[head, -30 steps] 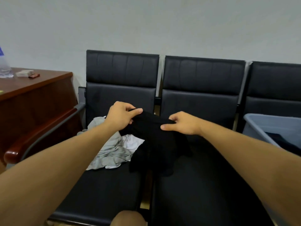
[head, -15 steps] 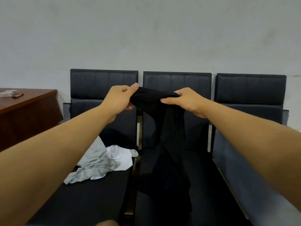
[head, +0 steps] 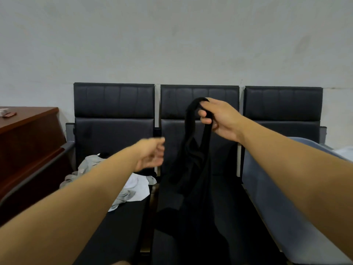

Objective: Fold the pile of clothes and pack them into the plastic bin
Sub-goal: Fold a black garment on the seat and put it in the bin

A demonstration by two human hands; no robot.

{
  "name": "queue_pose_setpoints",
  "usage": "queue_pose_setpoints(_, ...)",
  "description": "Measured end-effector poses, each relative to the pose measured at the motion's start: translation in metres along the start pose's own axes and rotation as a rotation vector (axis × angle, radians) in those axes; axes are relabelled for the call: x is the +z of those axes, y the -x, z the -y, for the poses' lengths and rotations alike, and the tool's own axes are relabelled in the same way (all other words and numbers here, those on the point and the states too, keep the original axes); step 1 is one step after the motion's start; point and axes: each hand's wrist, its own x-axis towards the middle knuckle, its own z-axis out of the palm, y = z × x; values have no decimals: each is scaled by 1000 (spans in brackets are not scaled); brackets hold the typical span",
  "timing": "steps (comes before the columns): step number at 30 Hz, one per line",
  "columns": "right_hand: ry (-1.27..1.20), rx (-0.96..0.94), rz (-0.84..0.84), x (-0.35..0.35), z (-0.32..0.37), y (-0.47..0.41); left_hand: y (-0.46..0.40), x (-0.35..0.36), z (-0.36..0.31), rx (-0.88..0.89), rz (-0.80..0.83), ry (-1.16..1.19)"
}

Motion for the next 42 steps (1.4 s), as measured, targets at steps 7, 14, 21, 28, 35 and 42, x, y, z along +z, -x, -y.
queue_pose_setpoints(7,59,-54,-102,5,4,-5,-5,27,59,-375,315,132)
queue_pose_setpoints(14,31,-64,-37,-1,13,3,-26,75,68,-254,280,755)
queue_pose_setpoints(21,-85,8,-97,-21,15,6,-24,92,72,-350,669,528)
queue_pose_setpoints(28,-99,27,-40,-33,13,6,-20,95,63,-67,755,143)
queue_pose_setpoints(35,-60,5,-191,-69,3,2,-37,50,47,204,181,-82)
queue_pose_setpoints(42,-198,-5,-309,-66,-12,6,-26,34,19,185,233,146)
